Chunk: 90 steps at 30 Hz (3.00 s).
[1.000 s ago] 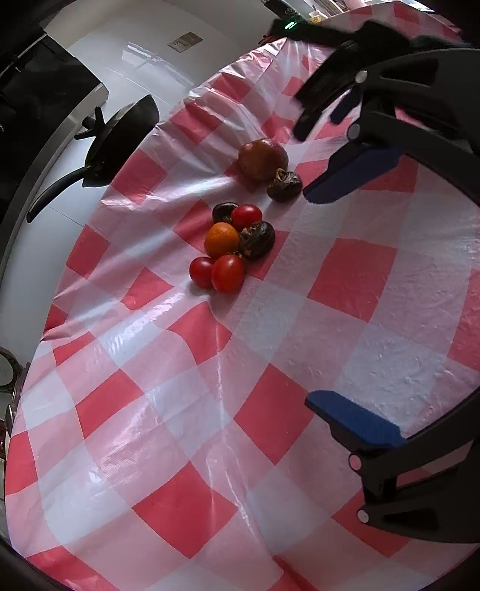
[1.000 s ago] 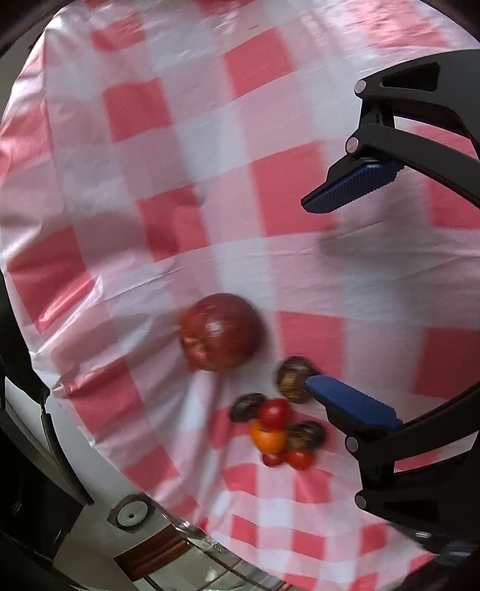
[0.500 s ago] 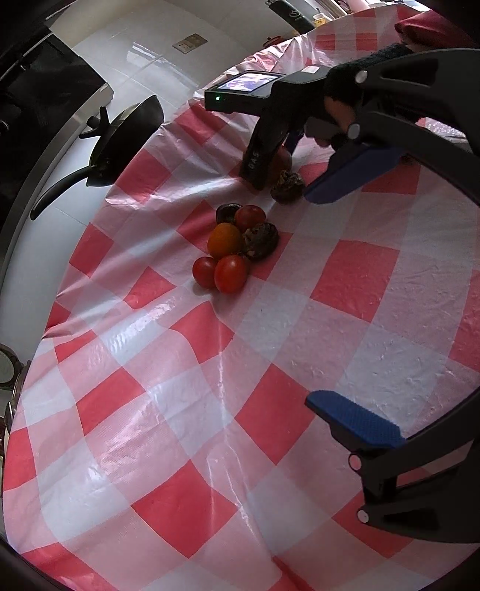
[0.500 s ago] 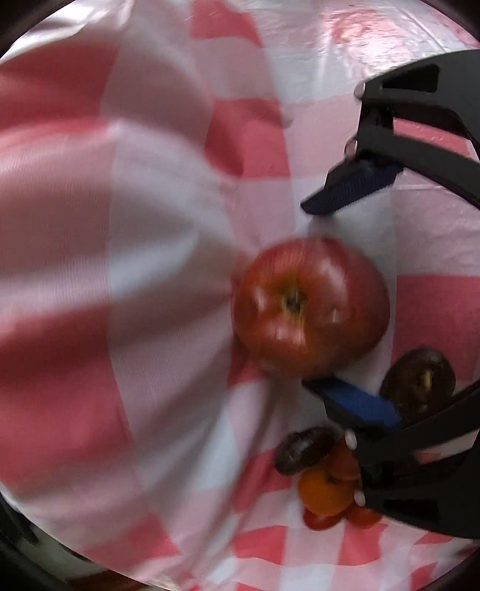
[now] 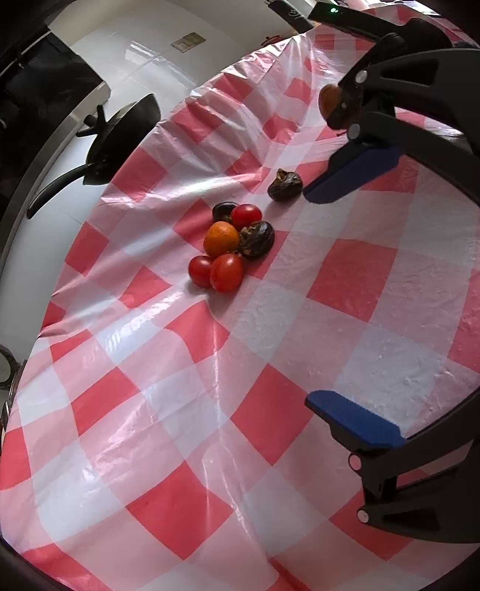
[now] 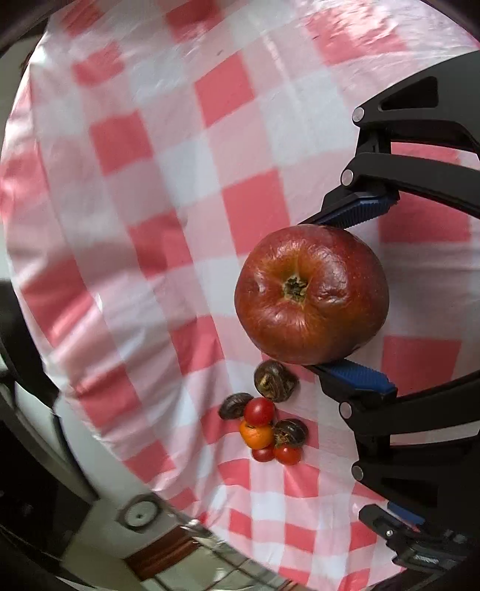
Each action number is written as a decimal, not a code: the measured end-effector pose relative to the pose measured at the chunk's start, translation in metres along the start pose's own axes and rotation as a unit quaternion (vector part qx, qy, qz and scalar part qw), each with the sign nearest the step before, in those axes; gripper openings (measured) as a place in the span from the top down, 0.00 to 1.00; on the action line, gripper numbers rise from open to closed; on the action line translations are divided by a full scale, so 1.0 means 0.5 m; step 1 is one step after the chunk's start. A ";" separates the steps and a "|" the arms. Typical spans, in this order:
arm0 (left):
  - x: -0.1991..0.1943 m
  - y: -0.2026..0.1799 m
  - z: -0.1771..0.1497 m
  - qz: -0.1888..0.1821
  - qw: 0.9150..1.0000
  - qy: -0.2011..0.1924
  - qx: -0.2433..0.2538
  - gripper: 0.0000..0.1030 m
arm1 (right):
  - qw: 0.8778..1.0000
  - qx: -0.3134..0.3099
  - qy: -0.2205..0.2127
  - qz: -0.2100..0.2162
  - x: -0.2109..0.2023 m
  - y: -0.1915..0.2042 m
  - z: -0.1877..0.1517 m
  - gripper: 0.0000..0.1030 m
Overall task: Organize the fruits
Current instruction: 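Grasp the large red apple with the right tool, then grasp a red tomato with the left tool while the right tool holds the apple, then carry the tomato and apple in both tools over the white box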
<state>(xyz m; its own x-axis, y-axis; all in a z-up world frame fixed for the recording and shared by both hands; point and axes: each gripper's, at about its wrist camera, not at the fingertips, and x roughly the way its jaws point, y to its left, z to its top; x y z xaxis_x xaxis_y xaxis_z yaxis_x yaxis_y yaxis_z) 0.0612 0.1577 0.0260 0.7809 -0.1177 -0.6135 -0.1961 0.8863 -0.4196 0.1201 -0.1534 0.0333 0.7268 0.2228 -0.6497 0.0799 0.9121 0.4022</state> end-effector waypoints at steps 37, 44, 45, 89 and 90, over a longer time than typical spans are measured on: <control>0.018 -0.073 -0.005 0.036 0.992 0.029 0.120 0.61 | 0.999 0.013 0.000 0.040 0.013 0.002 0.000 0.38; -0.115 0.020 -0.077 0.018 0.999 -0.007 0.029 0.61 | 0.999 0.014 -0.001 0.039 0.012 0.003 -0.001 0.38; -0.120 0.026 -0.075 0.009 1.000 -0.015 0.019 0.61 | 0.999 0.014 -0.001 0.039 0.012 0.002 -0.001 0.38; -0.468 0.248 -0.243 0.050 0.996 -0.068 -0.022 0.61 | 0.951 -0.243 0.087 0.169 -0.300 0.288 -0.446 0.38; -0.480 0.257 -0.248 0.056 0.996 -0.068 -0.019 0.61 | 0.948 -0.251 0.089 0.174 -0.306 0.295 -0.456 0.38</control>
<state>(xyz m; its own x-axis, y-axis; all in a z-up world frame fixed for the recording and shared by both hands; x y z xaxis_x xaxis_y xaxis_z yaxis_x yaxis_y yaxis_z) -0.2248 0.2446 0.0364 0.8254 0.0456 -0.5628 -0.3073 0.8725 -0.3799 -0.1348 0.0253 0.0451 0.5198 0.5540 -0.6502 -0.5112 0.8116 0.2829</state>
